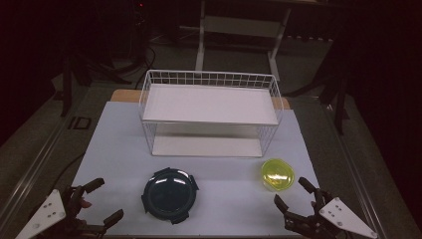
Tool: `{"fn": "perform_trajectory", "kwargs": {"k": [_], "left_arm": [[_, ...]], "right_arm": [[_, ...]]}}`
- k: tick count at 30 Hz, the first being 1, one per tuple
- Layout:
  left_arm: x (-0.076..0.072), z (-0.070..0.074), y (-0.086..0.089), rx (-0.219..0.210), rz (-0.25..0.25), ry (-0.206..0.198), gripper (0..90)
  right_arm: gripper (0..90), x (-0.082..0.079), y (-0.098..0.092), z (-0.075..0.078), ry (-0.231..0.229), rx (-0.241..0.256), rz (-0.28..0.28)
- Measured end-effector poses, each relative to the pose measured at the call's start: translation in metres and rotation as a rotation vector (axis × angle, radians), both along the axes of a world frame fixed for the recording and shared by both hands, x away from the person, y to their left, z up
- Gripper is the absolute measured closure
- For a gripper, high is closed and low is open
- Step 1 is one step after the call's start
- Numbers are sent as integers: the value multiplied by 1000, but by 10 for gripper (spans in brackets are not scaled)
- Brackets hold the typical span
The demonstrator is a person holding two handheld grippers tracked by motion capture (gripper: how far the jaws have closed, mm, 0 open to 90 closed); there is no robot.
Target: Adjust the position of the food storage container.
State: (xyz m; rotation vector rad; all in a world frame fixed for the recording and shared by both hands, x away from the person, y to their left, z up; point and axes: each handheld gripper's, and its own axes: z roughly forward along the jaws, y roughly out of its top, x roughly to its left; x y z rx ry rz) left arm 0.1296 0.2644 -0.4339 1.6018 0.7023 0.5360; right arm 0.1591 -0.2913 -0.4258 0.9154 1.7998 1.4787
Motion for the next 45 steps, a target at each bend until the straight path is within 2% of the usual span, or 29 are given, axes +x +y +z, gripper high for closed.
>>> {"fn": "perform_trajectory", "kwargs": {"k": [1, 3, 8, 9, 10, 11, 12, 13, 14, 15, 17, 18, 19, 20, 21, 24, 25, 26, 27, 30, 31, 35, 37, 43, 45], "left_arm": [[2, 2, 2, -4, 15, 7, 37], [4, 2, 4, -1, 7, 10, 63], [12, -7, 9, 39, 6, 43, 264], [15, -12, 10, 64, 40, 68, 315], [15, -12, 10, 64, 40, 68, 347], [18, -17, 9, 103, 73, 112, 378], [18, -17, 9, 103, 73, 112, 412], [21, -23, 8, 130, 78, 154, 460], [21, -23, 8, 130, 78, 154, 499], [23, -30, 8, 168, 68, 197, 561], [24, -34, 8, 179, 62, 211, 640], [25, -36, 8, 180, 57, 223, 640], [25, -40, 5, 202, 53, 238, 698], [25, -40, 5, 202, 53, 238, 725], [26, -43, 2, 226, 58, 253, 725], [26, -47, -3, 240, 55, 273, 820], [28, -50, -6, 252, 42, 293, 858], [28, -50, -6, 252, 42, 293, 869], [29, -54, -10, 279, 34, 305, 874], [30, -57, -14, 292, 11, 320, 880], [31, -59, -19, 316, -2, 329, 880], [33, -62, -25, 334, -14, 338, 883], [35, -65, -28, 354, -23, 358, 884], [39, -71, -33, 366, -37, 386, 885], [41, -72, -34, 357, -37, 392, 885]], "right_arm": [[117, 0, 0, 0, 2, 2, 2], [117, 0, 0, 0, 3, 1, 0], [118, 0, 0, 1, 6, 5, 4], [117, 0, -1, 1, 4, 5, 1], [117, 0, -1, 1, 4, 5, 1], [117, 0, -1, 1, 6, 11, 3], [117, 0, -1, 1, 6, 11, 3], [117, 0, -1, 1, 8, 17, 4], [117, 0, -1, 1, 8, 17, 4], [117, 0, -1, 1, 9, 19, 4], [117, 0, -2, 1, 9, 22, 7], [117, 0, -2, 1, 9, 22, 7], [118, -1, -2, 1, 8, 18, 4], [118, -1, -2, 1, 8, 18, 4], [117, -1, -2, 1, 7, 20, 7], [118, -1, -2, 1, 10, 22, 9], [117, 0, -2, 1, 11, 21, 8], [117, 0, -2, 1, 11, 21, 8], [117, 1, -2, 0, 13, 23, 10], [117, 0, -3, 0, 13, 24, 8], [117, 0, -3, 0, 15, 25, 10], [118, 1, -3, -1, 19, 28, 11], [117, 1, -2, -1, 20, 25, 12], [118, 1, -3, -1, 22, 26, 12], [118, 2, -3, -2, 23, 26, 12]]}}
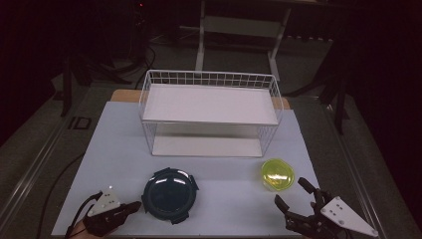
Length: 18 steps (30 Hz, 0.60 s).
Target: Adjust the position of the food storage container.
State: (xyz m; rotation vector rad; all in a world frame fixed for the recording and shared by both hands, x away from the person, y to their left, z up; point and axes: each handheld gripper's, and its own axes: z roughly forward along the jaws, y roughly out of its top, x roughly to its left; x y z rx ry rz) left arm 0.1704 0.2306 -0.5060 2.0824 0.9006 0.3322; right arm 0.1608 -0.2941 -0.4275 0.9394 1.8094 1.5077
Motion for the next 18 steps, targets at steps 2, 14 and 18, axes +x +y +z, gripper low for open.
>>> {"fn": "perform_trajectory", "kwargs": {"k": [2, 14, 18], "left_arm": [[2, -1, -1, 2, -1, 5, 885], [13, -1, -3, -1, 21, 5, 885], [21, 0, -8, 5, 19, 7, 885]], "right_arm": [[118, 0, 0, 0, 2, -3, 1], [118, 0, 2, -1, 7, -4, 7], [118, 1, 2, -1, 11, -4, 8]]}}
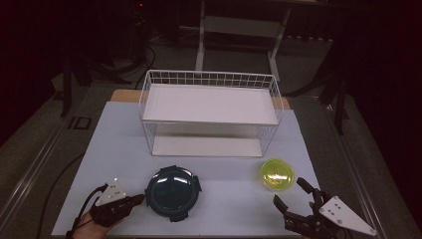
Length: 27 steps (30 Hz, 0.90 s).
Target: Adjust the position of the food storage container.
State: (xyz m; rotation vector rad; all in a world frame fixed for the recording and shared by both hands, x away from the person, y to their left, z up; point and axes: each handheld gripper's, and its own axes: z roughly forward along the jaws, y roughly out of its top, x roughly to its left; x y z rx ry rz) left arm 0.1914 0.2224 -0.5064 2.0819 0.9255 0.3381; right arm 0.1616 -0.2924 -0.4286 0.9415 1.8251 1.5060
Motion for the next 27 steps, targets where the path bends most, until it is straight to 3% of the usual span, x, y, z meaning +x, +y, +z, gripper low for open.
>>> {"fn": "perform_trajectory", "kwargs": {"k": [9, 11, 12, 14, 18, 27], "left_arm": [[20, 2, -17, 11, -20, 6, 885], [24, 2, -21, 3, -23, 10, 885], [28, 3, -25, -21, -26, 19, 885], [30, 4, -34, 1, -38, 4, 885], [35, 3, -43, -9, -60, 8, 885], [37, 3, -45, -8, -56, 7, 885]], "right_arm": [[118, 1, 0, 0, 3, -3, 6], [118, 1, 0, -1, 5, -3, 8], [118, 1, 1, -1, 6, -6, 9], [118, 2, 1, -2, 9, -5, 11], [118, 2, 1, -2, 7, -7, 11], [125, 3, 0, -3, 9, -10, 7]]}}
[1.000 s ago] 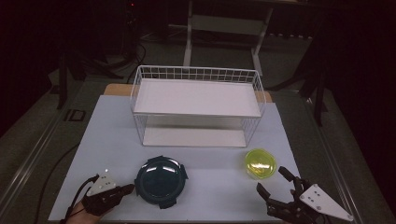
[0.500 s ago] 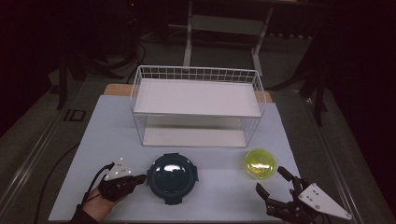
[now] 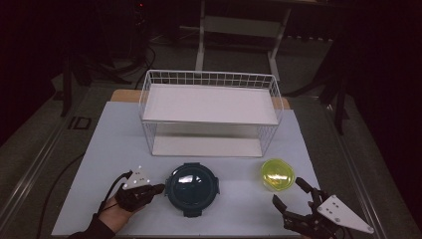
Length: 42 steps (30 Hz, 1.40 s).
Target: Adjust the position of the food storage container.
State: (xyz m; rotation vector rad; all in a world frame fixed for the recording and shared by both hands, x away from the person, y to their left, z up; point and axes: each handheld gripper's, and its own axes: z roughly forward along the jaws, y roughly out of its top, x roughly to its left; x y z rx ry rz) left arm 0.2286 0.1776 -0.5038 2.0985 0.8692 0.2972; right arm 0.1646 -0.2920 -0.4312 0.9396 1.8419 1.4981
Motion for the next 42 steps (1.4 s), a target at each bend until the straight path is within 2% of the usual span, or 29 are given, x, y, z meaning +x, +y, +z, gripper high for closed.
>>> {"fn": "perform_trajectory", "kwargs": {"k": [2, 12, 18, 28, 29, 33, 36, 38, 40, 42], "left_arm": [[1, 1, -3, 13, -1, -4, 885], [7, 1, -18, -1, -26, 8, 885], [10, 0, -30, -2, -45, -1, 885], [9, 2, -27, -17, -39, -15, 866], [8, 3, -25, -32, -36, -8, 836], [4, 11, -18, -79, -23, -19, 695], [0, 19, -11, -144, -25, -23, 482], [-4, 23, -8, -169, -54, -35, 361], [-9, 28, -4, -205, -43, -62, 156], [-13, 34, 0, -233, -37, -80, 83]], "right_arm": [[125, 1, 1, -1, 4, 0, 5], [126, 2, 2, -2, 7, -8, 7], [127, 2, 3, -2, 6, -8, 10], [127, 1, 4, -2, 3, -9, 17], [126, 1, 3, -2, 2, -7, 18], [123, 1, 5, -1, 11, -9, 32], [123, 1, 8, -1, 17, -24, 39], [123, -1, 11, 0, 10, -28, 42], [123, -3, 12, 1, -1, -33, 45], [122, -4, 13, 1, -6, -41, 37]]}}
